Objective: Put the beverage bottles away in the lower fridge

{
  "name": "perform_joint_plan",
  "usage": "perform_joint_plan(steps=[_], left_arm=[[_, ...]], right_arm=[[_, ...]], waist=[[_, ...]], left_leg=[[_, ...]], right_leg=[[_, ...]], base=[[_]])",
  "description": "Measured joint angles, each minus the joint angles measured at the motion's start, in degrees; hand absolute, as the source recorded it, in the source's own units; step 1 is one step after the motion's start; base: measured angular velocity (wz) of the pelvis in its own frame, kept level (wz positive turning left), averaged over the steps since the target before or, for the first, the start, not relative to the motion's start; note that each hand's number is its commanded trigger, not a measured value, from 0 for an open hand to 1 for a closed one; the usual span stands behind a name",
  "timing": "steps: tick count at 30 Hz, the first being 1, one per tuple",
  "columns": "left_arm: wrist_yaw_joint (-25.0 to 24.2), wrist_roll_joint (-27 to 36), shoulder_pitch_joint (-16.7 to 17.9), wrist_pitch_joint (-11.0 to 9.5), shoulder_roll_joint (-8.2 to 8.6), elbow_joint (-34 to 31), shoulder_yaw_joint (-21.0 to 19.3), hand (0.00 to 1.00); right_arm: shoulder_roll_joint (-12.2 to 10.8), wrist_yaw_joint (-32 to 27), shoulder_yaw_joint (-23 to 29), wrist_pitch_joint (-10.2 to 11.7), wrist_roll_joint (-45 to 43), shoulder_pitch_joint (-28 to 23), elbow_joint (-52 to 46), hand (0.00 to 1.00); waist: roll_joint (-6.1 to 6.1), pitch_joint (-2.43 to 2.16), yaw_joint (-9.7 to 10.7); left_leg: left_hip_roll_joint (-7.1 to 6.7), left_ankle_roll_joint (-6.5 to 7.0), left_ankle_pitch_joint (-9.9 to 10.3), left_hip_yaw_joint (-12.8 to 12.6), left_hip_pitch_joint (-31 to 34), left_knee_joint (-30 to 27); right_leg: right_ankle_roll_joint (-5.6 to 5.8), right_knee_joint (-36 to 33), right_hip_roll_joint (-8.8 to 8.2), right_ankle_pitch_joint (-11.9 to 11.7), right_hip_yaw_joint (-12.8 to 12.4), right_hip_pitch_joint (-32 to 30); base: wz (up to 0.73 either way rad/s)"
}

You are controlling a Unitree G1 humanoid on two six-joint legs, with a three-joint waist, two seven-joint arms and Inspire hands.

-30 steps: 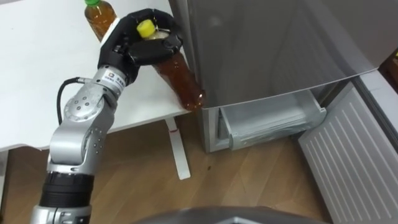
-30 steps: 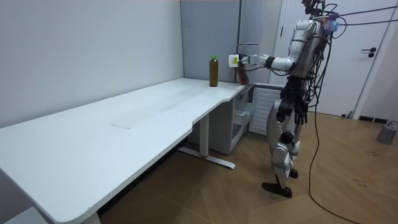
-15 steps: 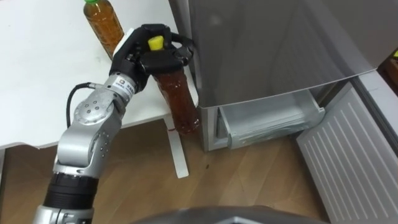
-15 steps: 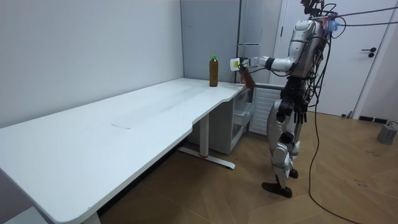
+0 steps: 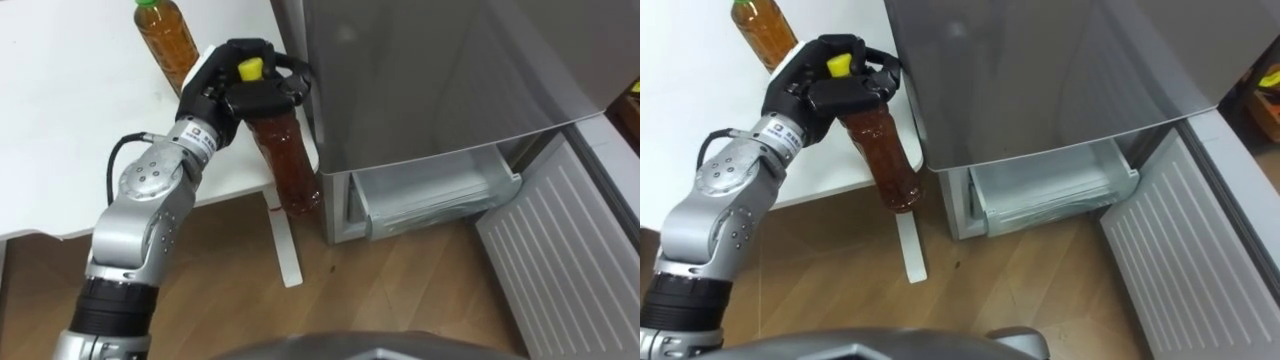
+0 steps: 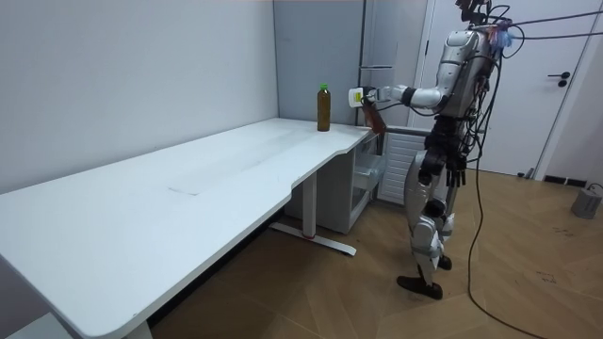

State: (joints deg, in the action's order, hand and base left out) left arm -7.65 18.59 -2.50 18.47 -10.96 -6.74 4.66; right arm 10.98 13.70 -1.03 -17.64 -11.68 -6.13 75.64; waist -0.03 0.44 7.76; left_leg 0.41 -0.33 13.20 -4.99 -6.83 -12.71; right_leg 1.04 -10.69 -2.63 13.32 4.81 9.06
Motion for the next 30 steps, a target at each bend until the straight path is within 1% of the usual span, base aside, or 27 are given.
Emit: perform_joint_plan(steps=[6, 9, 13, 17, 20, 23, 25, 26, 27, 28, 30], left_arm=[[0.8, 1.8, 0.0, 0.0, 0.08, 0.0, 0.0, 1.00], [0.9, 2.1, 0.1, 0.0, 0.11, 0.0, 0.0, 1.00], [0.9, 2.1, 0.2, 0.0, 0.11, 0.0, 0.0, 1.00], [1.1, 2.1, 0.2, 0.0, 0.11, -0.5, 0.0, 1.00], [1.3, 2.1, 0.2, 0.0, 0.21, -2.0, 0.0, 1.00], [1.2, 2.6, 0.3, -0.1, 0.76, -3.6, 0.1, 1.00], [1.1, 3.8, 0.9, -0.2, 1.00, -4.2, 0.1, 1.00], [0.9, 3.8, 2.1, -0.3, 1.14, -5.1, 0.1, 1.00], [0.5, 3.8, 3.5, -0.3, 1.14, -6.3, 0.1, 1.00], [0.2, 3.8, 4.2, -0.3, 1.15, -6.6, 0.1, 1.00], [-0.6, 3.8, 5.4, -0.2, 1.49, -6.9, 0.1, 1.00]], right_arm=[[-0.2, -1.1, -0.1, 0.1, 0.6, 0.6, -0.1, 0.00], [-0.2, -1.5, -0.1, 0.1, 0.7, 0.7, -0.6, 0.00], [-0.2, -2.7, -0.1, 0.1, 0.9, 0.7, -1.3, 0.00], [-0.3, -4.0, 0.0, 0.2, 0.9, 1.1, -2.8, 0.00], [-0.3, -5.0, 0.0, 0.6, 2.0, 1.3, -4.5, 0.00], [-0.2, -5.9, -0.6, 1.6, 5.1, 1.8, -5.4, 0.00], [-0.2, -6.7, -1.4, 1.5, 5.1, 1.3, -6.4, 0.00], [-0.1, -6.9, -1.6, 1.5, 5.0, 1.1, -7.0, 0.00], [-0.1, -7.0, -1.6, 1.5, 5.0, 1.1, -7.1, 0.00], [0.0, -7.1, -1.6, 1.5, 5.0, 1.1, -7.1, 0.00], [0.0, -7.2, -1.6, 1.8, 5.0, 1.1, -7.3, 0.00]], waist=[[-0.57, -0.08, -0.2], [-0.66, -0.10, -0.4], [-0.54, -0.18, -0.6], [-0.26, -0.36, -0.6], [0.01, -0.52, -1.3], [0.03, -0.53, -2.1], [0.11, -0.55, -3.1], [0.10, -0.54, -3.4], [-0.01, -0.48, -3.5], [-0.06, -0.44, -3.7], [-0.32, -0.27, -5.0]], left_leg=[[0.07, 0.00, 0.0, -0.2, -0.3, 0.0], [0.06, 0.00, 0.0, -0.2, -0.1, 0.0], [0.03, 0.00, 0.0, 0.1, 0.2, -0.1], [0.02, 0.00, 0.0, 0.2, 0.2, 0.0], [0.02, 0.00, 0.0, 0.3, 0.2, 0.0], [0.06, 0.00, 0.0, 0.4, 0.3, 0.0], [0.07, -0.01, 0.0, 0.4, 0.3, 0.0], [0.07, -0.01, 0.0, 0.5, 0.5, 0.0], [0.07, -0.01, 0.0, 0.5, 0.6, -0.1], [0.06, -0.01, 0.0, 0.5, 0.7, -0.1], [0.05, -0.01, 0.0, 0.6, 0.8, -0.2]], right_leg=[[-0.03, -0.1, 0.01, 0.0, 0.0, 0.2], [-0.02, -0.1, 0.00, 0.0, 0.2, 0.0], [-0.02, 0.0, -0.01, 0.0, 0.4, 0.0], [-0.02, 0.1, -0.01, 0.0, 0.5, 0.0], [-0.03, 0.1, -0.02, 0.0, 0.5, 0.0], [-0.05, 0.0, -0.03, 0.0, 0.9, 0.1], [-0.05, -0.1, -0.13, 0.0, 1.3, 0.1], [-0.05, -0.1, -0.13, 0.0, 1.5, 0.0], [-0.05, -0.1, -0.15, 0.0, 1.7, 0.0], [-0.05, -0.1, -0.15, 0.0, 1.7, 0.0], [-0.05, 0.0, -0.16, 0.0, 1.8, -0.1]], base=[[-0.02], [0.01], [0.03], [0.00], [0.00], [0.04], [0.05], [0.07], [0.08], [0.05], [0.00]])
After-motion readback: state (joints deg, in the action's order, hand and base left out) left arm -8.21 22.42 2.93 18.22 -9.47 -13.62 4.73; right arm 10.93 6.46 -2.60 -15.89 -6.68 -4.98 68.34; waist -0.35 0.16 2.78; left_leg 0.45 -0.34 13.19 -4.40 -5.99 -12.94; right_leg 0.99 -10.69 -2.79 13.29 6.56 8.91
